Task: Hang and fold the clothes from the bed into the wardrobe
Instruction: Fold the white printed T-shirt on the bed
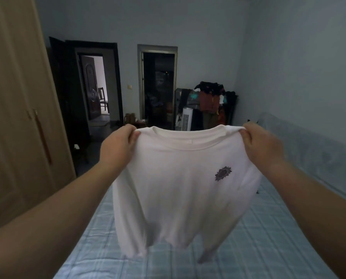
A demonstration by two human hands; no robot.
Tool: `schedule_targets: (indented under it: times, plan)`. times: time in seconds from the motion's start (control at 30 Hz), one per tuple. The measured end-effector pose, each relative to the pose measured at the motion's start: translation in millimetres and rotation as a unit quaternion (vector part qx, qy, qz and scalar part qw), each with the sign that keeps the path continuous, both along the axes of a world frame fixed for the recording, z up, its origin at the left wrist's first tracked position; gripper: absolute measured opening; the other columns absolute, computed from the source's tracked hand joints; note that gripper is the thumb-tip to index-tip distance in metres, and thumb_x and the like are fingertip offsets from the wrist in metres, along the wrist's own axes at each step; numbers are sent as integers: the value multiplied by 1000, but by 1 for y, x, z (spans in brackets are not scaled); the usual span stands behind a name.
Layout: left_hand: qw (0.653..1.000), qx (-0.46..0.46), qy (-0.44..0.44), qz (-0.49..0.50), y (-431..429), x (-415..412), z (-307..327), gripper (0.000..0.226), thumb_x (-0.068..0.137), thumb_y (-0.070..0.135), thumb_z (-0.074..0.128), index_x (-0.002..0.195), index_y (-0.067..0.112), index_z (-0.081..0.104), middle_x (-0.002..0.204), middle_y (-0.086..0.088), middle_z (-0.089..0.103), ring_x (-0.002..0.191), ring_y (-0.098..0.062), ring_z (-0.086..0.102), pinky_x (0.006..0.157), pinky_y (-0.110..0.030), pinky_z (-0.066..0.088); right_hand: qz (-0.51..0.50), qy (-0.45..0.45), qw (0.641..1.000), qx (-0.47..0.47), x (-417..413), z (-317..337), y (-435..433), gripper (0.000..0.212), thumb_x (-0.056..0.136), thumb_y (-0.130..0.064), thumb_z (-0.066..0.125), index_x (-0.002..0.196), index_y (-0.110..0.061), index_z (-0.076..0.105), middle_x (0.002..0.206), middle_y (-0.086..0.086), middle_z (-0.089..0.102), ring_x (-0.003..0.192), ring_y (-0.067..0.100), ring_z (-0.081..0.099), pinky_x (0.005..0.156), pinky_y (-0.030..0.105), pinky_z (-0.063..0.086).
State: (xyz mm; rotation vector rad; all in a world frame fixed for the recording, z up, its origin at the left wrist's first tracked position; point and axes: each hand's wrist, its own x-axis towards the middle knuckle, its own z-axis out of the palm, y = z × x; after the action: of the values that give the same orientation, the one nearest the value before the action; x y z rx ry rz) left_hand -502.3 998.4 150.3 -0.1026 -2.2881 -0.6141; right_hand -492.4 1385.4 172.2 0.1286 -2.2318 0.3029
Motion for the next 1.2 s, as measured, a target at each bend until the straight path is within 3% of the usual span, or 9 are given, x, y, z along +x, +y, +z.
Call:
schedule_targets:
  times: [0.13,0.27,0.43,0.6,0.73,0.93,1.03,1.13,1.2]
  plan:
    - [998,-55,44,-4,-7,17,0,24,102,42,41,99,26,58,84,7,58,80,-18,54,67,-34,38,-4,51,998,46,20,-4,8,21,103,-31,45,90,-19,57,75,-6,45,69,27,52,54,28,28]
    - [992,-102,73,-7,-11,31,-3,23,102,37,46,100,20,61,85,-2,64,82,-26,60,66,-32,35,1,90,993,79,31,-7,14,21,98,-31,47,93,-15,60,82,6,60,77,32,57,58,31,34]
    - [985,-151,84,-9,-9,31,-3,22,102,34,49,105,18,63,90,-9,68,86,-34,64,66,-36,39,6,131,978,163,26,-14,39,27,100,-32,43,90,-14,60,79,10,61,70,34,59,54,35,44]
    - [978,-193,68,-44,2,9,-14,17,101,30,52,104,16,61,91,-11,69,85,-37,65,64,-39,45,16,120,973,196,0,-31,59,32,102,-34,41,88,-14,60,77,9,60,69,35,59,51,34,40]
    - [976,-206,32,-67,15,-30,-54,30,101,38,43,100,15,62,86,-12,69,78,-36,66,59,-37,42,24,34,981,191,-35,-68,69,30,99,-35,43,87,-13,60,77,9,60,68,33,59,53,31,34]
    - [969,-214,-91,-88,40,-109,-150,49,96,51,28,96,15,60,82,-15,67,71,-37,65,57,-38,43,43,-136,977,157,-121,-166,88,30,96,-38,44,82,-14,54,77,13,61,67,36,59,54,34,37]
    - [960,-206,-166,-86,59,-160,-202,51,94,54,22,94,16,57,84,-13,66,77,-36,65,59,-37,38,35,-235,960,147,-180,-223,95,25,98,-36,51,81,-18,51,79,12,61,72,36,60,56,36,36]
    - [952,-205,-217,-68,73,-218,-254,51,95,54,21,92,18,56,84,-11,65,80,-34,64,61,-39,43,50,-316,935,154,-248,-279,102,26,98,-41,45,78,-24,43,78,8,60,73,34,58,56,36,36]
    - [942,-206,-257,-60,80,-258,-292,51,96,54,20,95,18,56,88,-9,65,85,-33,64,64,-41,46,56,-355,922,146,-291,-318,105,26,98,-41,45,81,-21,46,78,7,58,75,34,58,57,35,35]
